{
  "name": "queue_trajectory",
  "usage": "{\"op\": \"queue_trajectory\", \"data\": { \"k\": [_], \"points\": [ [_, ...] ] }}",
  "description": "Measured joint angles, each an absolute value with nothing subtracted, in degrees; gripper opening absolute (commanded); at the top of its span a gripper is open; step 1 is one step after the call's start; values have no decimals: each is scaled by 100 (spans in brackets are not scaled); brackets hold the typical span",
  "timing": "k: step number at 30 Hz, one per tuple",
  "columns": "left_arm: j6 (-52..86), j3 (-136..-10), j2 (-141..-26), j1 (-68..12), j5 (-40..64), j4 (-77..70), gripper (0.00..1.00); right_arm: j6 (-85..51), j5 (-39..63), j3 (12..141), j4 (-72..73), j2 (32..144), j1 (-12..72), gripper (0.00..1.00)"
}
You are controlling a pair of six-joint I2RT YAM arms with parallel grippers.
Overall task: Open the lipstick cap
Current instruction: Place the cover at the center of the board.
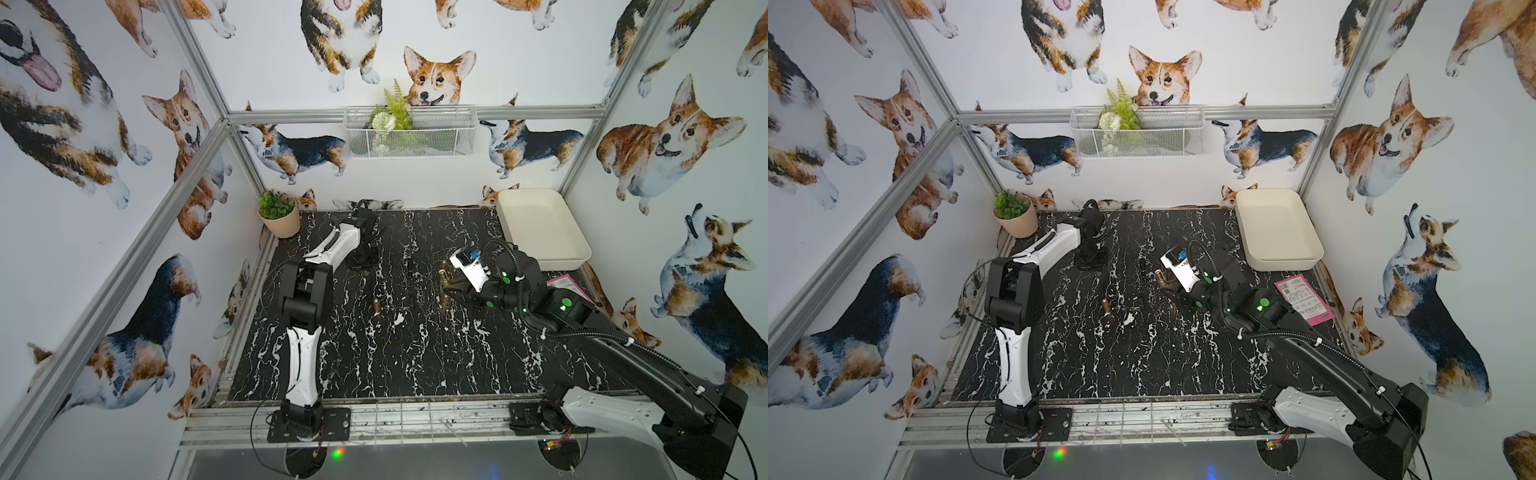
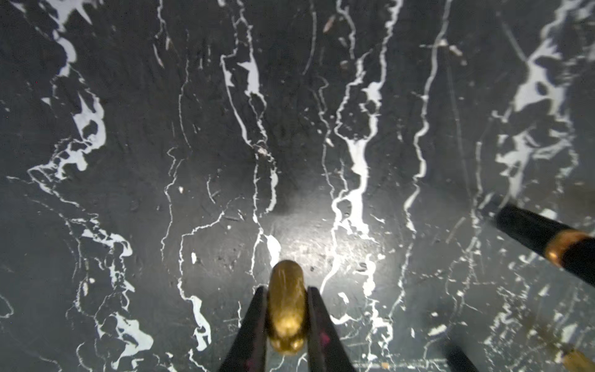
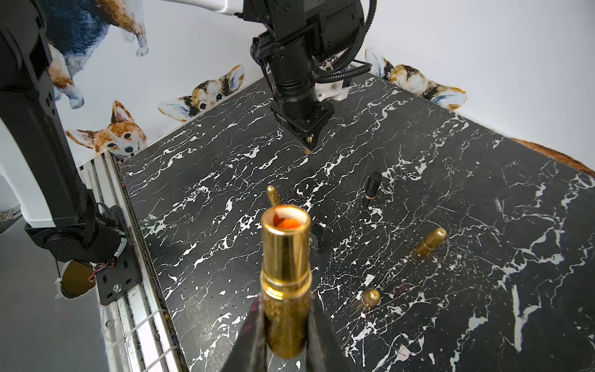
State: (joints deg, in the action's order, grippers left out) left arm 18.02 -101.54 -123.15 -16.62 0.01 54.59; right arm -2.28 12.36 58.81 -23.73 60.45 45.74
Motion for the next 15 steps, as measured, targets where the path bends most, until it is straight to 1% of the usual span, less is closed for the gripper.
{"op": "queue_trajectory", "data": {
  "k": [4,14,15],
  "points": [
    [1846,-10018,-12376,-1516,-49,5280,0,-296,1253,5846,-2327,6058,4574,0],
    [1855,-9972,-12562,-1472,-30,5035,0,-298,1264,5846,-2307,6169,4650,0],
    [1857,-9968,-12562,-1470,-27,5017,2,-298,1267,5846,-2307,6171,4650,0]
  ]
}}
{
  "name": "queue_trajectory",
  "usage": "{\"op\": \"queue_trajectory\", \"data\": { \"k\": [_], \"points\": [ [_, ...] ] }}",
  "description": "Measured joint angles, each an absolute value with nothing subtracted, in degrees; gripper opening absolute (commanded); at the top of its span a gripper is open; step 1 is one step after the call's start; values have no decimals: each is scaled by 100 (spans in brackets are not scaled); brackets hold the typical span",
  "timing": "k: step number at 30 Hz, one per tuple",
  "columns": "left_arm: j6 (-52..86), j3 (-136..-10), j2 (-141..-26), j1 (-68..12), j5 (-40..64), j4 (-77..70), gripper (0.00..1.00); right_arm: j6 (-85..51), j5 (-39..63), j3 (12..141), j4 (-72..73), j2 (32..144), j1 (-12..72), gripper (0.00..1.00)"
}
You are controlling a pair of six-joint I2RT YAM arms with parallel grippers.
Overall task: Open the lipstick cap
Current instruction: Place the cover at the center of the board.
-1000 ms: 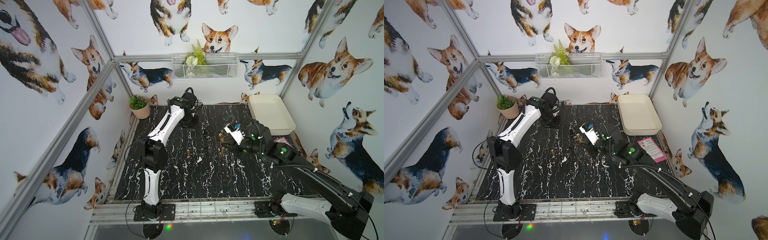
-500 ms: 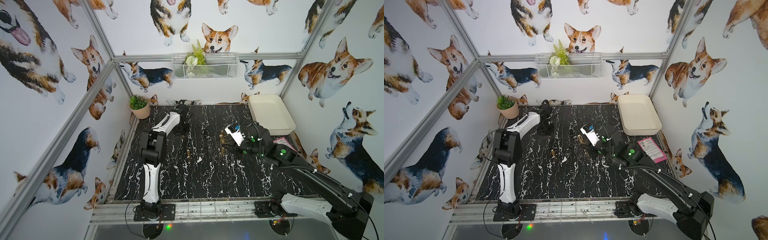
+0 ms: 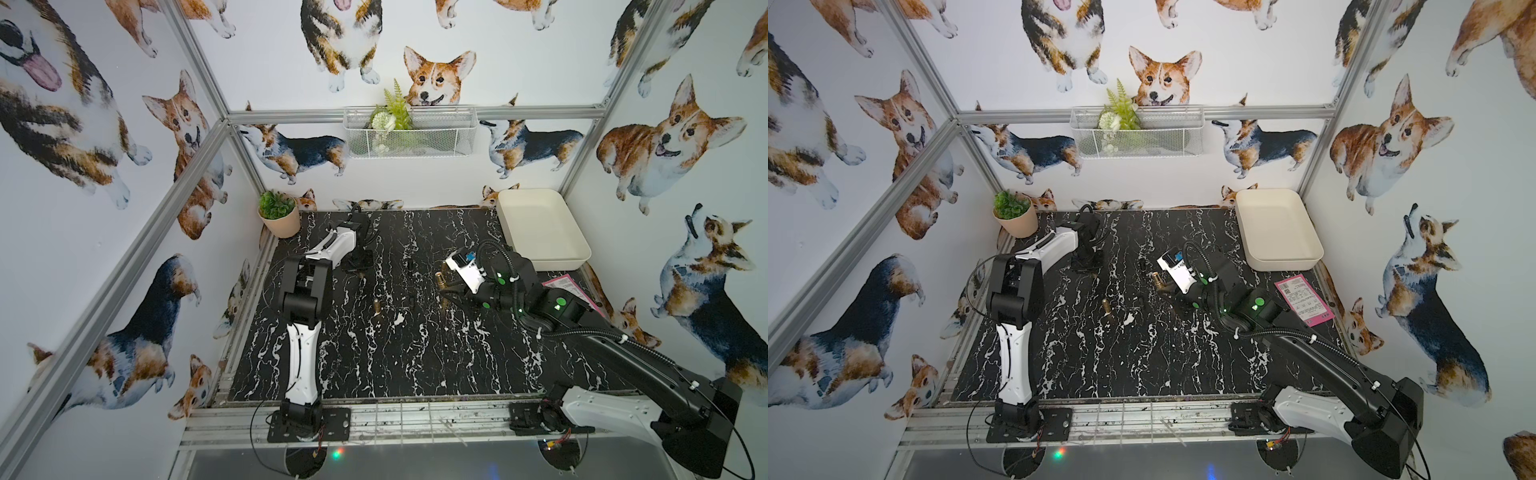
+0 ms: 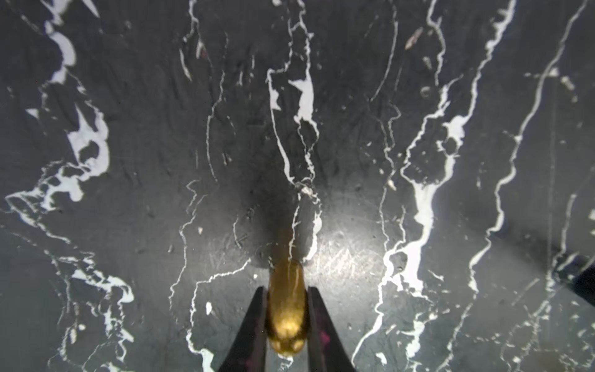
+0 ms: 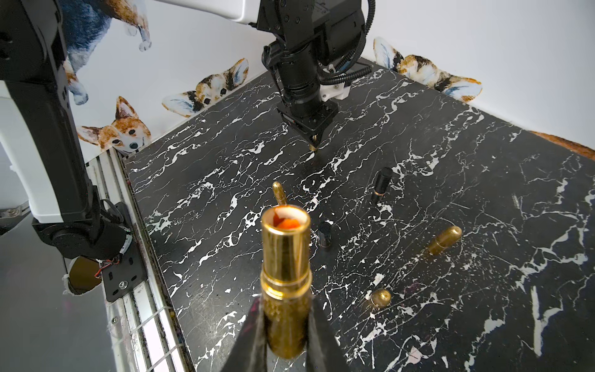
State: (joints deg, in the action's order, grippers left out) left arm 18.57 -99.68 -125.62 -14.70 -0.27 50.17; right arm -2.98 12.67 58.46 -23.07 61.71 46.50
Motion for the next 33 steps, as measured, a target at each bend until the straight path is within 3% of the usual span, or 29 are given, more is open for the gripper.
{"op": "queue_trajectory", "data": {
  "k": [19,26,33],
  "points": [
    [1855,-9627,-12543,-1422,-69,4768,50,-298,1197,5833,-2303,6239,4705,0],
    [1859,-9623,-12449,-1422,-99,4803,54,-298,1181,5830,-2303,6241,4724,0],
    [1804,-9935,-11585,-1422,128,5258,56,-290,1092,5850,-2307,6237,4724,0]
  ]
}}
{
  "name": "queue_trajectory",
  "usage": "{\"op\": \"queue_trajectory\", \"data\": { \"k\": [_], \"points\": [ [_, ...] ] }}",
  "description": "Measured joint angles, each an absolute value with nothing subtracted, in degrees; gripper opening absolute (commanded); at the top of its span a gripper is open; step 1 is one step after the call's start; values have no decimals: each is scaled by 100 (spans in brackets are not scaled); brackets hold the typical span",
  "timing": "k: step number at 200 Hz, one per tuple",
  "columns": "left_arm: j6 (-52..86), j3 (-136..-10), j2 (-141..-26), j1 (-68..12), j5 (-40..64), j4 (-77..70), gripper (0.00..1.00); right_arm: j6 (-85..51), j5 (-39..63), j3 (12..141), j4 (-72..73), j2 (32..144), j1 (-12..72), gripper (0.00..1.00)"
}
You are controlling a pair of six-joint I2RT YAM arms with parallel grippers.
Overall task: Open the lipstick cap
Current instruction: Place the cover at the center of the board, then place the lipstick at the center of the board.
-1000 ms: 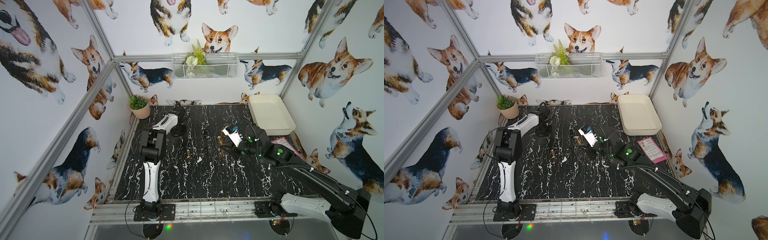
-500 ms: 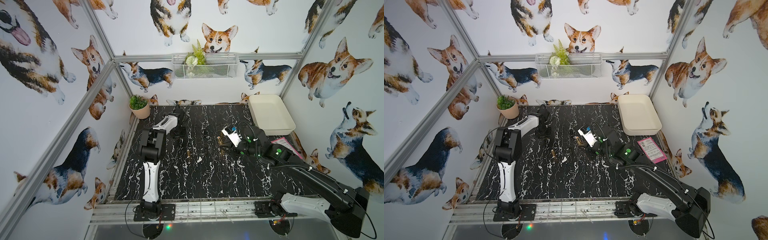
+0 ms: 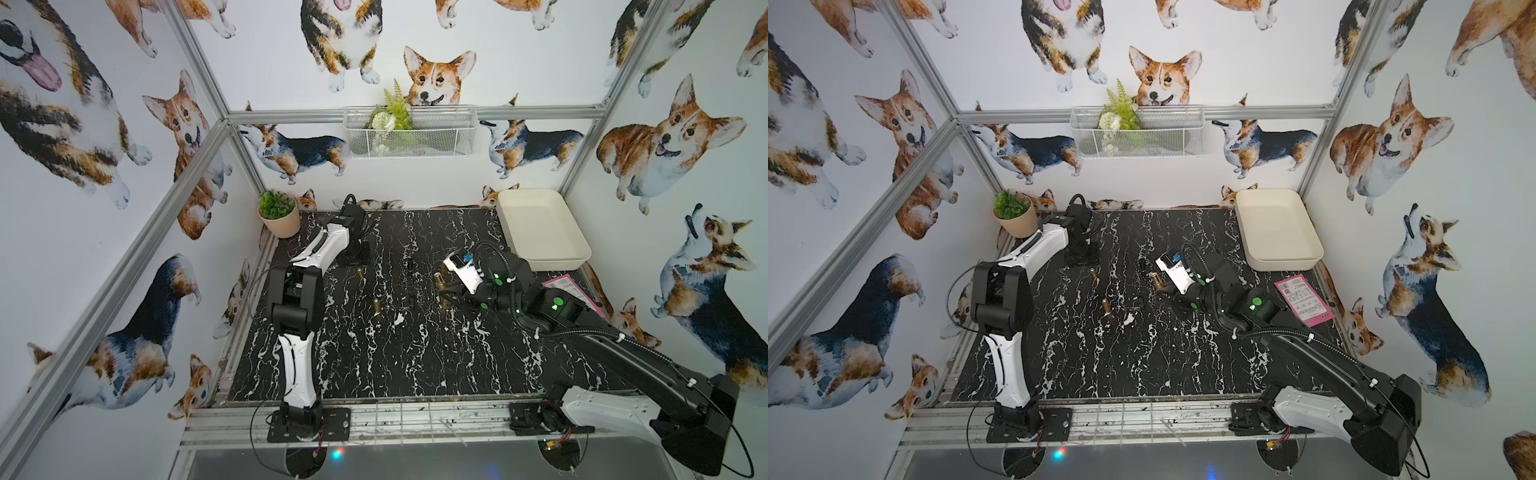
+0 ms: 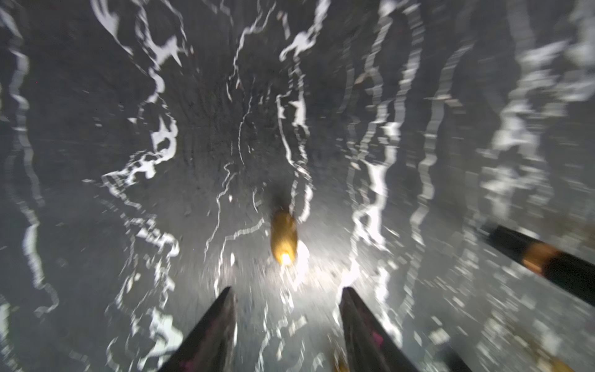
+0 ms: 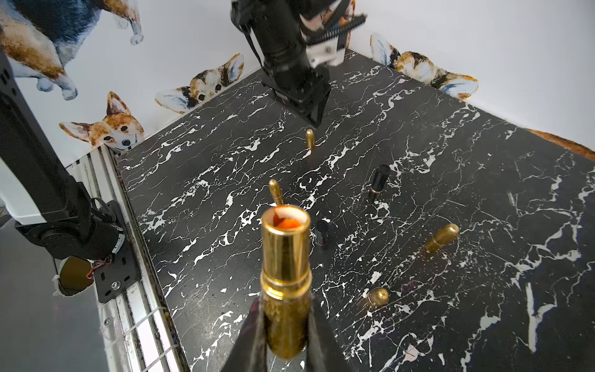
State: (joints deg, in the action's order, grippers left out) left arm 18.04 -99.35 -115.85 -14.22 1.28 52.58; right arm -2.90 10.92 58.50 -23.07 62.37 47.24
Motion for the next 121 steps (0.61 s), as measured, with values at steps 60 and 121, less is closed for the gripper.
{"op": "queue_trajectory", "data": {
  "k": [60,121],
  "points": [
    [1669,-10022,-10276,-1894,2049,5892,56,-119,941,5846,-2235,6576,4724,0],
    [1743,-10025,-9653,-2731,3522,6040,57,176,746,5968,-2202,7004,4724,0]
  ]
}}
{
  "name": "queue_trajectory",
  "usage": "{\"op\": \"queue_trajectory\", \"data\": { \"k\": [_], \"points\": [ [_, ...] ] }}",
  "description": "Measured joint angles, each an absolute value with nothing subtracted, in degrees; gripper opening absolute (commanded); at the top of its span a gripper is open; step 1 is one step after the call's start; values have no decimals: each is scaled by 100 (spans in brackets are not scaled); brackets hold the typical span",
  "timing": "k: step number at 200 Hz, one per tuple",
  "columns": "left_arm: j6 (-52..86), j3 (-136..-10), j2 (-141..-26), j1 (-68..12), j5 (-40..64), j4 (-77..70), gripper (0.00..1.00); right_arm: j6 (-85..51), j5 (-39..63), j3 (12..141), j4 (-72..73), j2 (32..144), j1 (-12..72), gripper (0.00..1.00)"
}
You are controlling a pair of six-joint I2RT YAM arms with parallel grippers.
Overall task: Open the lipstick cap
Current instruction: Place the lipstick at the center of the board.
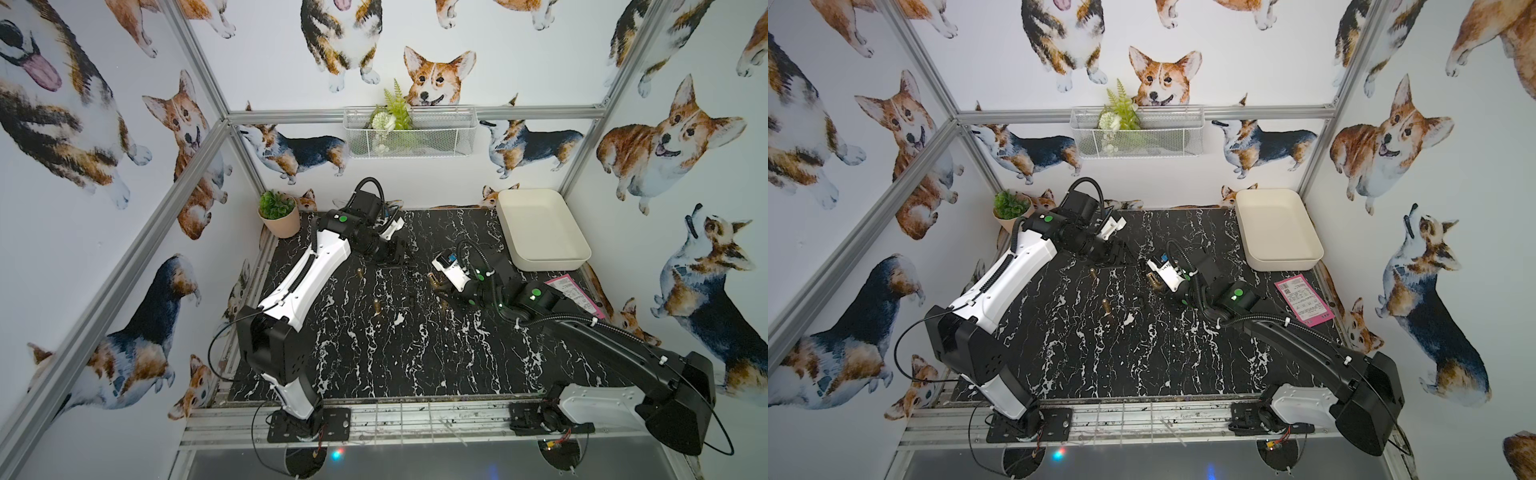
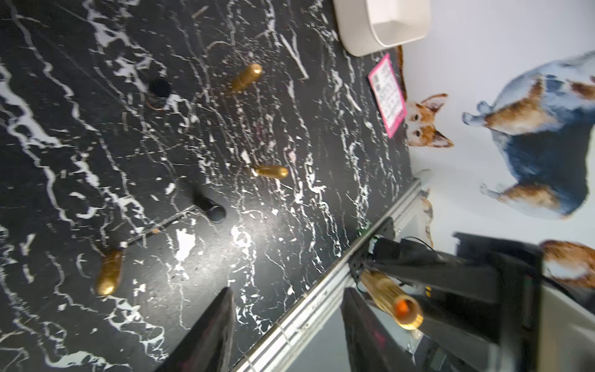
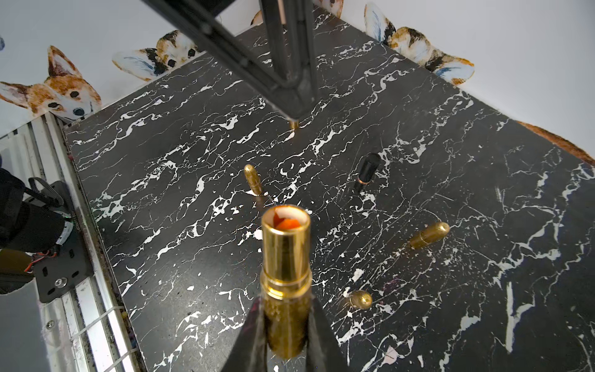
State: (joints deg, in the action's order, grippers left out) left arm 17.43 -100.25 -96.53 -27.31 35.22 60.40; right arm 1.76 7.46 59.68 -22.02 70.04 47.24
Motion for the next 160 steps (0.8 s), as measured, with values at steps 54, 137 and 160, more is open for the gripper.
{"op": "queue_trajectory", "data": {
  "k": [54,137,160],
  "points": [
    [1782,-10099,-9568,-3068,3911,6195,56,237,626,6012,-2130,7199,4724,0],
    [1817,-10075,-9657,-3260,3990,6202,53,237,635,6082,-2082,7269,4753,0],
    [1817,-10186,-9767,-3264,3959,6206,52,237,652,6082,-2082,7277,4766,0]
  ]
}}
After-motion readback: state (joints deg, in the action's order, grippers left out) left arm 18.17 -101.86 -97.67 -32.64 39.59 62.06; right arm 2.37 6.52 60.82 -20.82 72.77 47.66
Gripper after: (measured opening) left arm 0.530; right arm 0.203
